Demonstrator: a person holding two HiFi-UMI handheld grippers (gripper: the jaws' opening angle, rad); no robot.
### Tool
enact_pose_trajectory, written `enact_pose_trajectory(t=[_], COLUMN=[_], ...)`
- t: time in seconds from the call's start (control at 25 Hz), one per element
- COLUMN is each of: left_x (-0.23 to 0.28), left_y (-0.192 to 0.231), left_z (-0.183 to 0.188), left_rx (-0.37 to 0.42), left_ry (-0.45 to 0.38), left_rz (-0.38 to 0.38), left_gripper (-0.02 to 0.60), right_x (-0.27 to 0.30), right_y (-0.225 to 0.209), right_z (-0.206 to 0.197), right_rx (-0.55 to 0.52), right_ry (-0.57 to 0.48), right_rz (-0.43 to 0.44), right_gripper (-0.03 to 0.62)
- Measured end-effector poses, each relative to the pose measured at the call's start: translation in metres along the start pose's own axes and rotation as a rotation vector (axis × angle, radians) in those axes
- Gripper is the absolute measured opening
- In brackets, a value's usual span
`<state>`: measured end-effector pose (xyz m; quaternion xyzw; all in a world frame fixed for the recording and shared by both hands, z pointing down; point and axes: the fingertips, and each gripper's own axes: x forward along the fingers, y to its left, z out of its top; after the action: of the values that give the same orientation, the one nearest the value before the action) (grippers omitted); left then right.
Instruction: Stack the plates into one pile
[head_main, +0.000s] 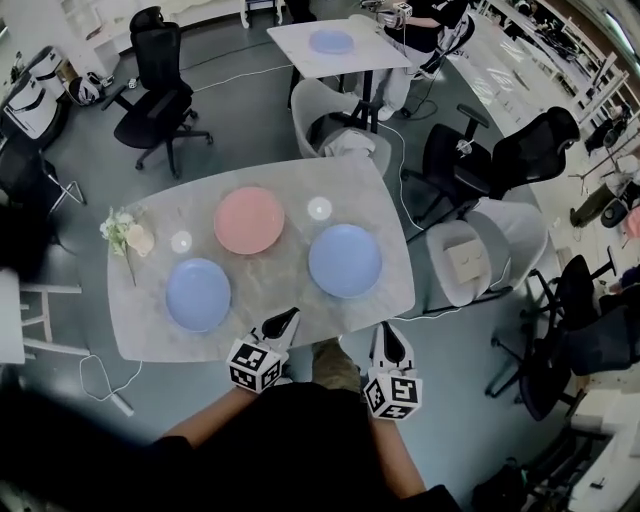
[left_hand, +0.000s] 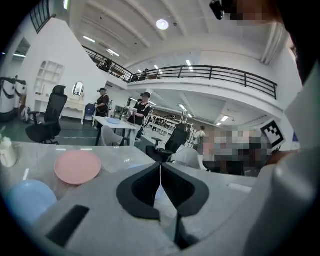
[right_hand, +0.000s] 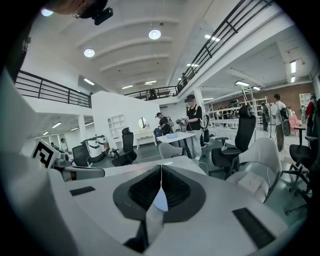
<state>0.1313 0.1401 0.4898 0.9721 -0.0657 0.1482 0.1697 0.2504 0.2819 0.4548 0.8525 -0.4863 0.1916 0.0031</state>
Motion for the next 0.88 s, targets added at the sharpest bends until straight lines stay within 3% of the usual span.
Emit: enact_pose_trajectory(t=[0.16,0.32,0.56,0.76,0.8,0.88], left_x=[0.051,0.098,0.152,0.189,0.195,0.207], left_y=[0.024,0.031,0.061,0.09,0.095,0.105], left_z=[-0.005,-0.028,-0.054,-0.066,-0.071,-0.082], left_rx=[-0.025,-0.005,-0.164,-0.069,-0.072,-0.112], left_ry=[0.061,0.198,0.306,0.352,0.367,0.406], left_rz=[0.036,0.005,0.075,0.166,0.178,0.204], left_gripper=[0.018,0.018,0.02,0.067,0.116,0.133], right_x=[0.045,0.08,0.136,0.192,0.2,0.217], right_y=[-0.031,-0.063,-0.114,-0.142,-0.149,-0.162], right_z=[-0.01,-0.023,-0.044,-0.061,-0.065,-0.075], right_rx=[0.011,0.056,0.075,0.069,0.061,0.046], right_ry=[0.065,0.1,0.18,0.248,0.269,0.309], right_rz=[0.008,0.008,0.017,0.075,0.078,0.08], right_gripper=[0.014,0.014,0.014,0.014,0.015,0.015])
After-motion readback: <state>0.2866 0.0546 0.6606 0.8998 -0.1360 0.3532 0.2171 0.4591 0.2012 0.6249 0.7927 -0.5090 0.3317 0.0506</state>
